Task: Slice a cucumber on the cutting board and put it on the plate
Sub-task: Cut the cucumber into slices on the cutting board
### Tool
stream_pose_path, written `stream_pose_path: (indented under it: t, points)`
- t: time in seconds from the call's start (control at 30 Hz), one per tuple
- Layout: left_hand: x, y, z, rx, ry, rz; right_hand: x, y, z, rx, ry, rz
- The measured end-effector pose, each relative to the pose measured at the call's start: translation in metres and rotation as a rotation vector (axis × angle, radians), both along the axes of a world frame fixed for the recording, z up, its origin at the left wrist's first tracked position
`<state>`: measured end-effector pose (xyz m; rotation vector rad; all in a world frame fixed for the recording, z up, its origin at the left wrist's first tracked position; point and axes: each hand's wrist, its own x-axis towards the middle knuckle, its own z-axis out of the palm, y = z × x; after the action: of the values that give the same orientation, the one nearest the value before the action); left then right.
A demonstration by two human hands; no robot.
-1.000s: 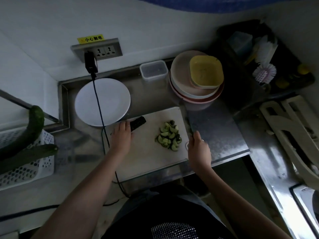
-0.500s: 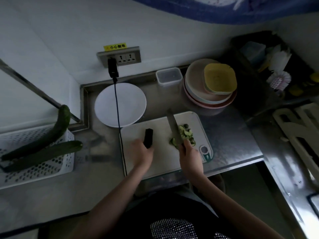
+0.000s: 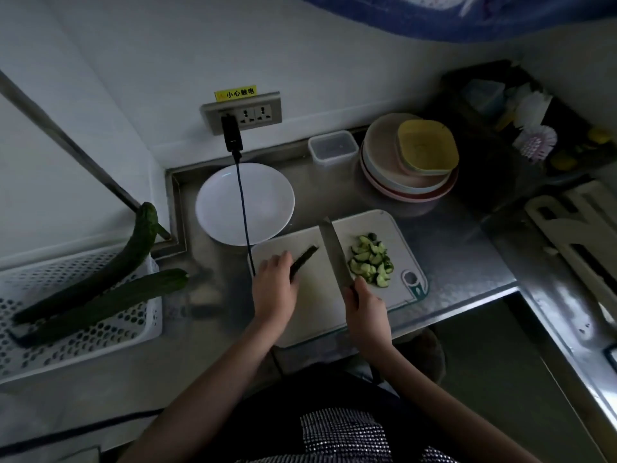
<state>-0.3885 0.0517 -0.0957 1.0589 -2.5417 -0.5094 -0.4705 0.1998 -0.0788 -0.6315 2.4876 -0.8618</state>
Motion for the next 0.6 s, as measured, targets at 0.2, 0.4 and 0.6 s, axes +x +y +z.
stream_pose_path:
  t: [0.2,0.4,0.6]
  points:
    - [0.012,-0.009,-0.022,-0.201,-0.191,-0.394,0.011,0.009,-0.002,0.002,-0.012,-0.096]
    - [-0.007,-0.024,0.000,0.800,-0.089,-0.282,0.010,0.016,-0.006,-0.031,-0.030,-0.184]
    - [-0.013,-0.023,-0.007,0.617,-0.234,-0.349,0.009,0.021,-0.009,-0.030,-0.061,-0.223]
